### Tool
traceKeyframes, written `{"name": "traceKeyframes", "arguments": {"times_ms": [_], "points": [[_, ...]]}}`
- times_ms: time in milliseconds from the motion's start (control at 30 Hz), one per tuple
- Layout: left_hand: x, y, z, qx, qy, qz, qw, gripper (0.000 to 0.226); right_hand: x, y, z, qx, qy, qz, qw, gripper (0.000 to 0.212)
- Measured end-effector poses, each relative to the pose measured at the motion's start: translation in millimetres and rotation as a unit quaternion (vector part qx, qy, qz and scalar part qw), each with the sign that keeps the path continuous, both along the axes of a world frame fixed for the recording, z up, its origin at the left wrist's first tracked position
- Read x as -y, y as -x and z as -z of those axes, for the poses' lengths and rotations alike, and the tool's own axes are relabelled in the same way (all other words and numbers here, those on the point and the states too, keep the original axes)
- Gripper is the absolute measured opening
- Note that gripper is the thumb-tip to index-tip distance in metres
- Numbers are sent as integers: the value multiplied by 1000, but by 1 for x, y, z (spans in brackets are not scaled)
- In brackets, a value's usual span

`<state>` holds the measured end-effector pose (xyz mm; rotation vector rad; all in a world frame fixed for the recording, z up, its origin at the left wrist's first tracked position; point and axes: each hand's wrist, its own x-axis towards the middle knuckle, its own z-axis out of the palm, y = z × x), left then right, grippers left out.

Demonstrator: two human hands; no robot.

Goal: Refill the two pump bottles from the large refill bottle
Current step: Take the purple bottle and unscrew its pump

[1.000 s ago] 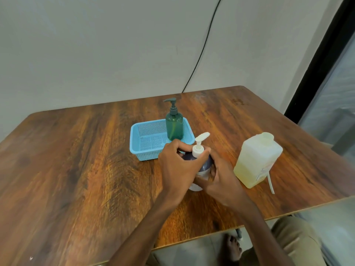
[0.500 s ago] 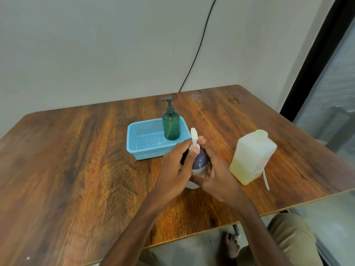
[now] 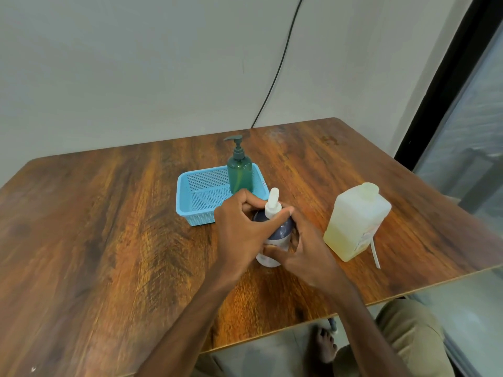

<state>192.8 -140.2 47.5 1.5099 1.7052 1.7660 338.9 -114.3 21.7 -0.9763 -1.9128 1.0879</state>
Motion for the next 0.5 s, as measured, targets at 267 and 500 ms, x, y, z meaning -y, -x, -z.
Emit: {"name": "traceKeyframes", "arguments": {"times_ms": [267,500], "points": [[0,-7,-3,-5,45,83,996,59,1,-2,-4,7,9,4,1000,67],[14,11,-3,-35,53,174,983,34,1,0,-5,-10,-2,-8,1000,76]]}}
